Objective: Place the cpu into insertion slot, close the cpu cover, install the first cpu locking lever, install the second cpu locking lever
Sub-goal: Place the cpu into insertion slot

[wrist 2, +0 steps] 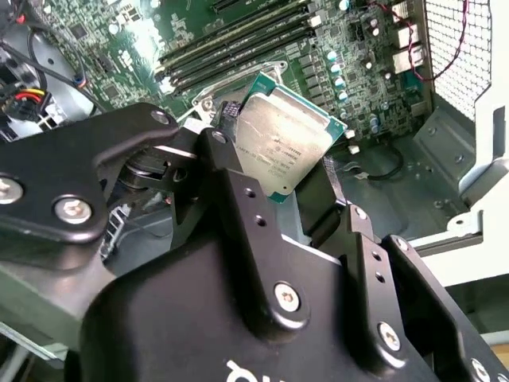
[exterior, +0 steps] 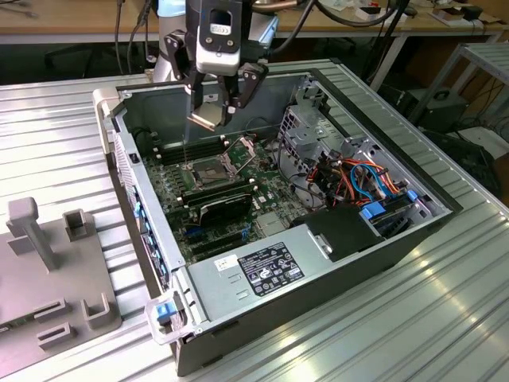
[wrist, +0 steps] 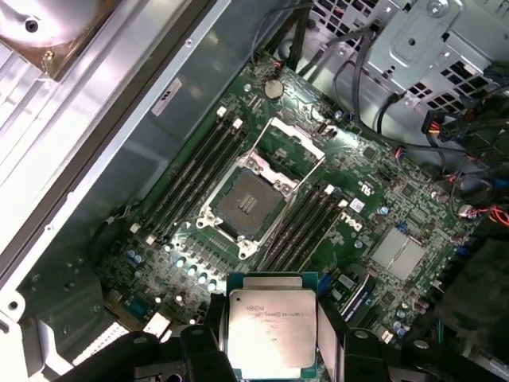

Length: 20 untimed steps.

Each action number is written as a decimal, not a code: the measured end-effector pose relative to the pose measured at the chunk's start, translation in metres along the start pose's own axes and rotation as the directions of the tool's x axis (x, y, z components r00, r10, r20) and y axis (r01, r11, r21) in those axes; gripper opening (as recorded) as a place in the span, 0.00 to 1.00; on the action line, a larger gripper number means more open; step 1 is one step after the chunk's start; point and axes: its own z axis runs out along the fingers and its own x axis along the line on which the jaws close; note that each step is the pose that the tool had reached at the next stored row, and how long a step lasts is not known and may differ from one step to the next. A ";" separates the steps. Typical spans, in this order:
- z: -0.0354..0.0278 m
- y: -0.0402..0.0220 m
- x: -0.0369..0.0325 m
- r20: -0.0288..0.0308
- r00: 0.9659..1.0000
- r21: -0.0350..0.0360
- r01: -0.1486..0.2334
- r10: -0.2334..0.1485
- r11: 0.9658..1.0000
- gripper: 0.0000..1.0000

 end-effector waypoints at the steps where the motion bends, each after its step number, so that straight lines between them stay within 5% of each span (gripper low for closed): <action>1: 0.0004 0.0000 0.0000 0.000 1.000 0.000 -0.012 0.012 1.000 0.55; 4: 0.0016 0.0001 -0.0001 0.002 0.999 0.001 -0.051 0.051 0.999 0.55; 15: 0.0017 0.0001 0.0000 0.002 0.999 0.001 -0.053 0.053 0.999 0.55; 20: 0.0021 0.0001 0.0000 0.004 0.994 0.002 -0.106 0.106 0.994 0.55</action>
